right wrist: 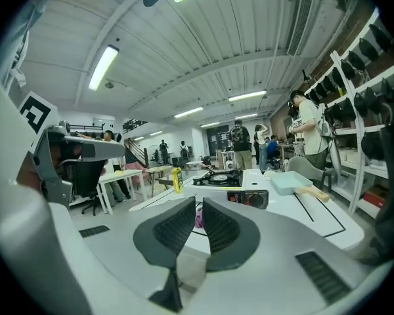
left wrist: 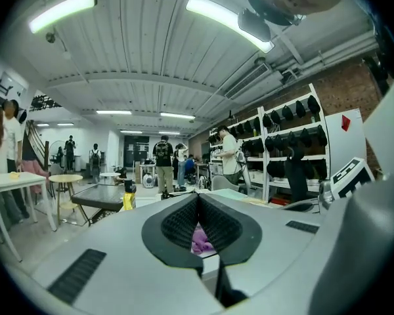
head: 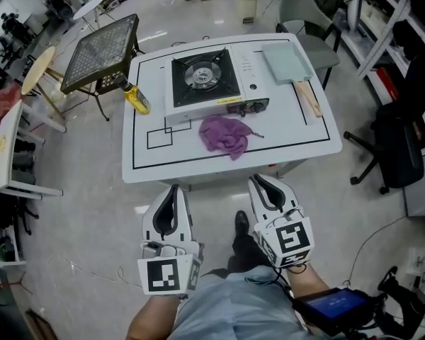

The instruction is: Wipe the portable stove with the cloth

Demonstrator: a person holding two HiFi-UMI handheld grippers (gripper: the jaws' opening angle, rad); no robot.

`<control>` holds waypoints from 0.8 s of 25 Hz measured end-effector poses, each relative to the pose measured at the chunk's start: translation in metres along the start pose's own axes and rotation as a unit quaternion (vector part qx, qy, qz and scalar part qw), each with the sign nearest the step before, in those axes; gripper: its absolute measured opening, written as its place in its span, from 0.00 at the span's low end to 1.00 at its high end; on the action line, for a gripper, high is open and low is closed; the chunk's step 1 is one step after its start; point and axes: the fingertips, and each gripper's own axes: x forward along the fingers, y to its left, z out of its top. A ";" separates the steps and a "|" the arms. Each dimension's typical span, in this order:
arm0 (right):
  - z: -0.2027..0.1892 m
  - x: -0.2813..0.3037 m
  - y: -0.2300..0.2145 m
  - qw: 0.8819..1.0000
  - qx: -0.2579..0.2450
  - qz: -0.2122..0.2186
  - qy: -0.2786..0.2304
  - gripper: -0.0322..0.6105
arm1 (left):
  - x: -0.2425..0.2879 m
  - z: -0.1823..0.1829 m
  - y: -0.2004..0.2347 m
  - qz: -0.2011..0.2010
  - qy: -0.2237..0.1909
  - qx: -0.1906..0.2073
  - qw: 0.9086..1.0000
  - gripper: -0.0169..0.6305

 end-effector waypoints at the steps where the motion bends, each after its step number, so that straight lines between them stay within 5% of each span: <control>1: 0.004 0.010 -0.007 1.000 0.002 0.004 -0.001 0.13 | 0.012 0.004 0.000 0.001 0.001 0.004 1.000 0.05; 15: 0.083 0.104 -0.037 0.996 -0.024 0.079 -0.036 0.15 | 0.097 0.078 0.027 0.038 -0.059 0.024 0.997 0.05; 17: 0.079 0.118 -0.030 0.994 -0.029 0.105 -0.018 0.38 | 0.103 0.077 0.036 0.045 -0.061 0.020 0.997 0.05; 20: 0.066 0.137 -0.022 0.991 -0.044 0.123 0.012 0.41 | 0.114 0.068 0.050 0.048 -0.050 0.012 0.998 0.05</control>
